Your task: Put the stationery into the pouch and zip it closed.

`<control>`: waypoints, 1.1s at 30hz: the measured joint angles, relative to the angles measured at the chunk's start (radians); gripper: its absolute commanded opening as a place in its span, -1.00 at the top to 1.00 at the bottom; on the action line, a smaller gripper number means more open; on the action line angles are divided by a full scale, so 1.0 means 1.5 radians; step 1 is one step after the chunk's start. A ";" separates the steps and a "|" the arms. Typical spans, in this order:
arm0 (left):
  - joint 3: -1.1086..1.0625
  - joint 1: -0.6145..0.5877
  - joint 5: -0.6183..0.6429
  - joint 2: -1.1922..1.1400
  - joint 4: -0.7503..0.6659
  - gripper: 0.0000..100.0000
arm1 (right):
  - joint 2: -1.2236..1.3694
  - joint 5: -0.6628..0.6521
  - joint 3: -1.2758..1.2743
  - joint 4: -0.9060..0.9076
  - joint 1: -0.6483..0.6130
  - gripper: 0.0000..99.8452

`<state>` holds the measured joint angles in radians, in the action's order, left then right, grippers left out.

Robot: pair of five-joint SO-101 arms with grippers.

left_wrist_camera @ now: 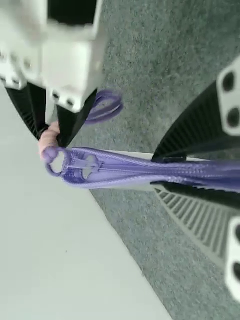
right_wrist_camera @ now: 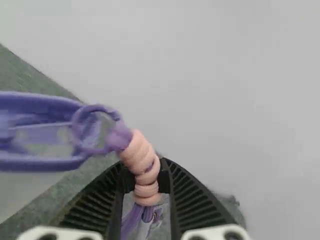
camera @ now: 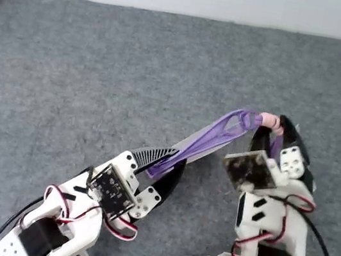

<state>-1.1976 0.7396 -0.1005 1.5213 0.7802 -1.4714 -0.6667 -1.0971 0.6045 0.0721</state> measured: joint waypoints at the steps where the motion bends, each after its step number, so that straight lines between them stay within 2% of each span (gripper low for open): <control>1: 0.000 0.000 0.000 0.007 0.005 0.98 | 0.011 0.002 0.000 -0.019 0.009 0.99; 13: 0.000 0.001 0.000 0.018 0.024 0.98 | 0.144 0.005 0.002 -0.146 0.106 0.99; 16: 0.001 0.000 0.000 0.025 0.033 0.98 | 0.187 0.007 -0.001 -0.170 0.158 0.99; 20: 0.001 0.000 0.000 0.031 0.037 0.98 | 0.197 0.006 0.000 -0.176 0.168 0.99; 23: 0.001 0.000 0.000 0.031 0.037 0.97 | 0.192 0.006 0.000 -0.176 0.144 0.99; 26: 0.001 0.000 0.000 0.031 0.037 0.86 | 0.180 0.006 0.000 -0.176 0.120 0.99; 30: 0.001 0.000 0.000 0.031 0.037 0.55 | 0.176 0.006 0.000 -0.176 0.095 0.99; 33: 0.001 -0.010 0.000 0.031 0.037 0.42 | 0.176 0.006 0.000 -0.168 0.085 0.99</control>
<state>-1.1960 0.7242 -0.1005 1.5673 0.8355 -1.2075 -0.6575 -1.0971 0.3529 0.1995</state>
